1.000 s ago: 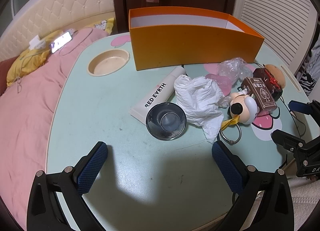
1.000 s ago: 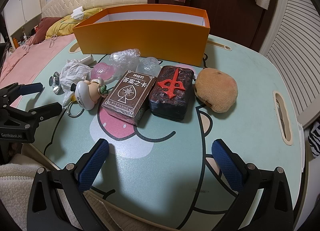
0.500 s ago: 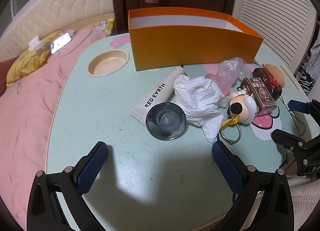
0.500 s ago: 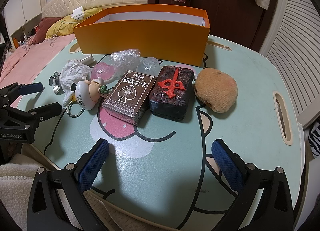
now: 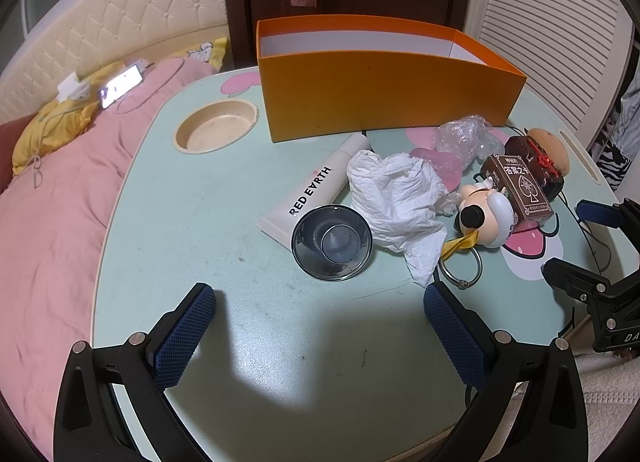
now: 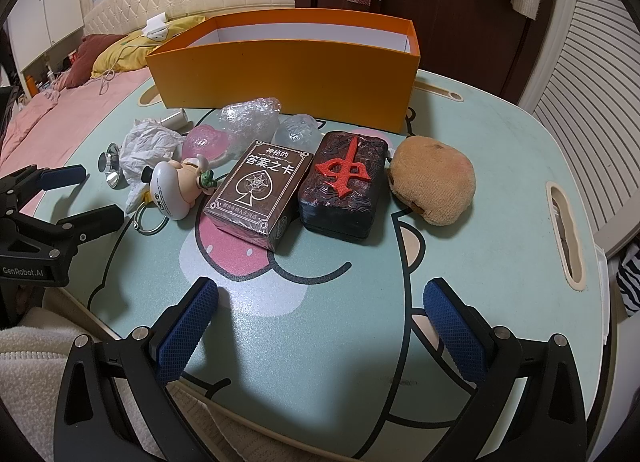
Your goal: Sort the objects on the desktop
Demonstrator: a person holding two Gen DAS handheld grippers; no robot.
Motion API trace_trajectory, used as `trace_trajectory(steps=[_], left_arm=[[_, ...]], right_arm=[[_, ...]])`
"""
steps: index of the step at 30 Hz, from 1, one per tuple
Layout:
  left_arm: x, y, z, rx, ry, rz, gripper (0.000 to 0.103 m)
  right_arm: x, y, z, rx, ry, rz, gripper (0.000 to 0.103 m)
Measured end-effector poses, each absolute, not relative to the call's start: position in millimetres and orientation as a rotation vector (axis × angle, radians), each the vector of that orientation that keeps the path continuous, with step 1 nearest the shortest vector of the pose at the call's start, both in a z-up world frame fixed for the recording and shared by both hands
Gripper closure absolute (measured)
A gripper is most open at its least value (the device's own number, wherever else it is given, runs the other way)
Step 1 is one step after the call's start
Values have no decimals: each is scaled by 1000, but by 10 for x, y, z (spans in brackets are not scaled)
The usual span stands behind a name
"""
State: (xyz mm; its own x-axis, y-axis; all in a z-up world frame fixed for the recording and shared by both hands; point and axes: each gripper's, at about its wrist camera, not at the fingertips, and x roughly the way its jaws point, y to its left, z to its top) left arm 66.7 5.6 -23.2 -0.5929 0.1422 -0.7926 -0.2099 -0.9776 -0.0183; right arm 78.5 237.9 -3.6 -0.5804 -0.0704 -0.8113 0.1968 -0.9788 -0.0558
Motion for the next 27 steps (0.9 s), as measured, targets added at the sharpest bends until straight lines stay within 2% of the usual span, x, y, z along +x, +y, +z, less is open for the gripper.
trace_trajectory(steps=[15,16,19,22,24,26,27], left_arm=[[787,169,-29,-1131,181,2638,0],[769,188,-26,-1128,198,2636,3],[685,191,-29,-1138,208,2631,24],[566,105,-52,-1173,125,2608,27],[540,43,-57,-1172,84,2617,34],[540,-3,-59,-1165,65,2626,48],[532,-14,-73,-1169,64,2622,50]], right_arm=[[791,2366,-32,1354,210,-2657,0],[792,2367,-32,1353,210,-2656,0],[792,2372,-33,1351,211,-2655,0],[791,2373,-32,1350,212,-2654,0],[789,2374,-31,1349,212,-2653,0],[787,2375,-31,1348,213,-2653,0],[786,2376,-31,1348,213,-2653,0]])
